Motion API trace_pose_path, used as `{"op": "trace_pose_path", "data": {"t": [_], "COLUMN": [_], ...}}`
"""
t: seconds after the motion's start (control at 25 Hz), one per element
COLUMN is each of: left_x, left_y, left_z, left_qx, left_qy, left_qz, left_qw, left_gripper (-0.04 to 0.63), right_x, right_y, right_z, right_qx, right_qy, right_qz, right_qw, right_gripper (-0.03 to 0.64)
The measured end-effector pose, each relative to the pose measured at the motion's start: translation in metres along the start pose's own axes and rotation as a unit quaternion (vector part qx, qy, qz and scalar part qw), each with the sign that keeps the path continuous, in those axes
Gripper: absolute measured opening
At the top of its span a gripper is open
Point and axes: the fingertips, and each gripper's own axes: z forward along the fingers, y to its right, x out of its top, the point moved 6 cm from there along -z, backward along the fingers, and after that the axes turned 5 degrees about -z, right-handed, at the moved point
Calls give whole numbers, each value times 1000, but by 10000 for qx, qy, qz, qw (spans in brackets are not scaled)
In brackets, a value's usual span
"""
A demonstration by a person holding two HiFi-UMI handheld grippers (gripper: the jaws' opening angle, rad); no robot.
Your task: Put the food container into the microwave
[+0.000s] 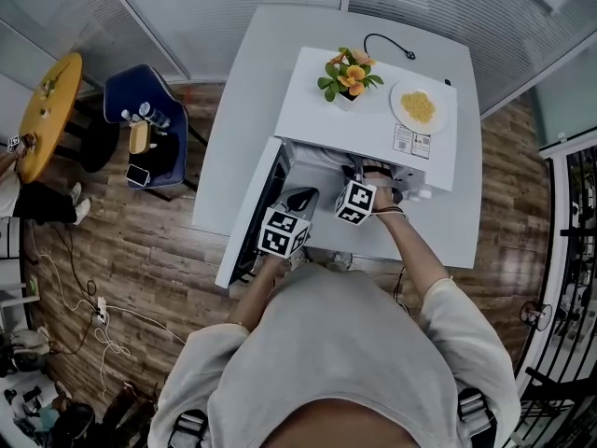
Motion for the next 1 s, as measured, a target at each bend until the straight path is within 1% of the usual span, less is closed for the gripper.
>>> {"op": "trace_pose_path", "data": {"t": [0.16, 0.24, 0.52, 0.76, 1.0], "left_x": [-2, -2, 0, -1, -2], "left_y": [3, 4, 12, 18, 23], "left_z": [-2, -3, -3, 0, 4], "left_qx": [-18, -24, -93, -177, -245], "left_qy": [8, 17, 11, -12, -36], "left_qz": [39, 63, 144, 197, 247], "left_qw": [10000, 10000, 9999, 9996, 9994], "left_gripper": [11, 11, 11, 11, 11], "right_x": [0, 0, 3, -3, -9], "right_y": [-8, -12, -22, -29, -33], "right_z": [-7, -11, -25, -33, -44], "right_qx": [10, 17, -80, -107, -101], "right_qy": [18, 27, 70, 29, 89], "right_qz": [33, 75, 143, 267, 710], "right_qw": [10000, 10000, 9998, 9996, 9974], "right_gripper": [153, 142, 43, 17, 14]}}
